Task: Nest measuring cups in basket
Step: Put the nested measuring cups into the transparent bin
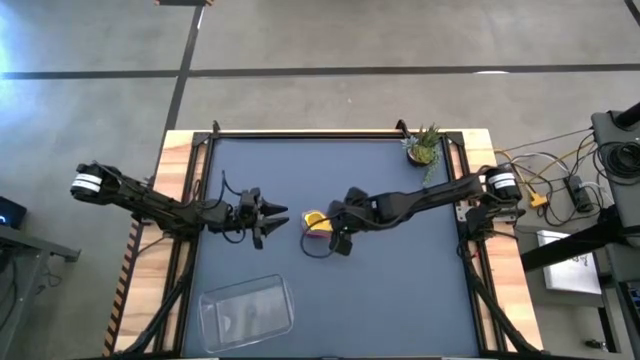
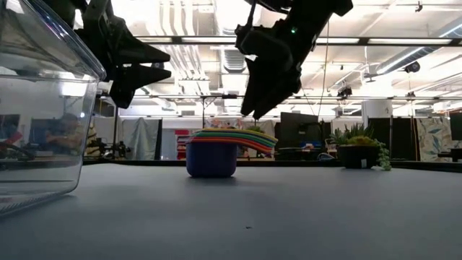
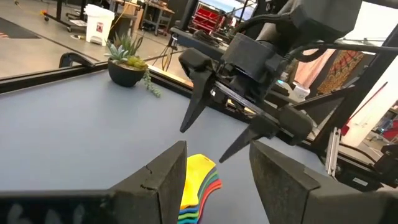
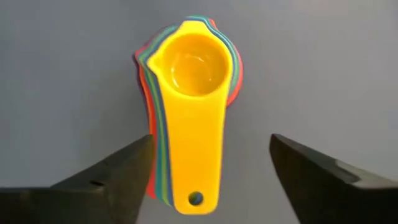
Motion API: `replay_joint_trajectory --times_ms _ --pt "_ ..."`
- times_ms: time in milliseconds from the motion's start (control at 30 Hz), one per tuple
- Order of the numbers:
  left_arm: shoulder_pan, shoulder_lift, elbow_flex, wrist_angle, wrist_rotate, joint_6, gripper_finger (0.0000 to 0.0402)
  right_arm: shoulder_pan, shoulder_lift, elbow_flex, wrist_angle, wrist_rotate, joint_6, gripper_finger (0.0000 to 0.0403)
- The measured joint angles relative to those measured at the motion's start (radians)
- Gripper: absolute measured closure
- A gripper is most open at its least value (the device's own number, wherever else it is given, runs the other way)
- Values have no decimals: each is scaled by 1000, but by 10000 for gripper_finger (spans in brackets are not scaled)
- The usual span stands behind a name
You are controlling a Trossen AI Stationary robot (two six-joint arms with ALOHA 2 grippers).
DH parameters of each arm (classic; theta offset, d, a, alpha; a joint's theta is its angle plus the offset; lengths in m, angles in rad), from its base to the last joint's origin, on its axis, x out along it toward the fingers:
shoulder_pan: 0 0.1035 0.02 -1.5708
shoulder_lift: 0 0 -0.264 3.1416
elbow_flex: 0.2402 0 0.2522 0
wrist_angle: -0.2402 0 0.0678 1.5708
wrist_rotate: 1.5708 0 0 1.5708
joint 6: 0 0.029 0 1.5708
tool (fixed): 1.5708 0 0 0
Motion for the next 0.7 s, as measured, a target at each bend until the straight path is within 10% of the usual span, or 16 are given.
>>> replay_joint_trajectory --times_ms 267,700 --pt "0 0 0 -8 26 0 242 -3 10 11 26 0 53 21" --pt "0 1 0 -21 78 -2 242 -21 61 11 24 -43 49 16"
